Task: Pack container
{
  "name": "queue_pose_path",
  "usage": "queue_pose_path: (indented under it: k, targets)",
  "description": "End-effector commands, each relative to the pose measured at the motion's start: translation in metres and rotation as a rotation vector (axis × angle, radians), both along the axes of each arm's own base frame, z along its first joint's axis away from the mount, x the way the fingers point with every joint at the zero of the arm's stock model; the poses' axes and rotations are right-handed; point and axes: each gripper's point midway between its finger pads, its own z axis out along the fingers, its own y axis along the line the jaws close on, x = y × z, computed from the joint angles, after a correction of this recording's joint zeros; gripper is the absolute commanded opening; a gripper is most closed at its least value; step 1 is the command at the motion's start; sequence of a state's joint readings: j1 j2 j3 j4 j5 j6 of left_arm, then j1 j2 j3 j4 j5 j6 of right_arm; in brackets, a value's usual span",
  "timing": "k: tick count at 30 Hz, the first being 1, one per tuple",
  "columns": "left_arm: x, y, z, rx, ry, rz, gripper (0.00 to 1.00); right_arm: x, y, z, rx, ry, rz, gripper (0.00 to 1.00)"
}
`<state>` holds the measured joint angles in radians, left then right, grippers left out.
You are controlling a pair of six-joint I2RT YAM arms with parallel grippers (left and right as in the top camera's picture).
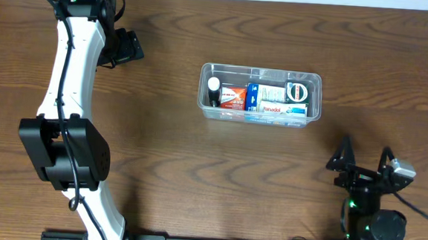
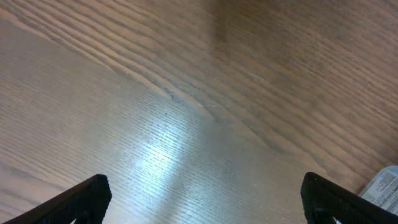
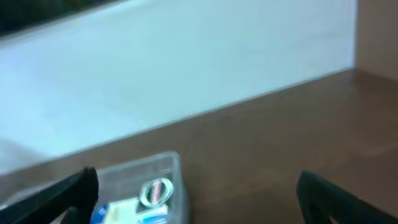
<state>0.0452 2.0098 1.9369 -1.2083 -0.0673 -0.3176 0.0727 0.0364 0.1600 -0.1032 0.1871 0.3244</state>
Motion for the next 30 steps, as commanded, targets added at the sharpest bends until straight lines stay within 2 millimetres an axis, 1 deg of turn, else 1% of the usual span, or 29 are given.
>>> queue_pose_path:
  k: [1, 4, 8, 11, 13, 21, 30]
  targets:
    - [-0.001, 0.004, 0.018, 0.013, -0.041, 0.009, 0.98, 0.005, 0.014, -0.008, -0.013, -0.040, 0.076, 0.99]
    - [-0.001, 0.004, 0.018, 0.013, -0.041, 0.009, 0.98, 0.008, 0.024, -0.012, -0.104, -0.064, 0.126, 0.99]
    - [-0.001, 0.004, 0.018, 0.013, -0.041, 0.009, 0.98, 0.010, 0.026, -0.025, -0.189, -0.034, 0.138, 0.99]
    - [-0.001, 0.004, 0.018, 0.013, -0.041, 0.009, 0.98, 0.009, 0.036, -0.033, -0.300, -0.018, 0.193, 0.99]
    - [-0.001, 0.004, 0.018, 0.013, -0.041, 0.009, 0.98, 0.009, 0.038, -0.037, -0.336, -0.003, 0.206, 0.99]
    - [-0.001, 0.004, 0.018, 0.013, -0.041, 0.009, 0.98, 0.009, 0.036, -0.061, -0.346, 0.096, 0.215, 0.99]
    - [-0.001, 0.004, 0.018, 0.013, -0.041, 0.009, 0.98, 0.009, 0.035, -0.061, -0.346, 0.095, 0.212, 0.99]
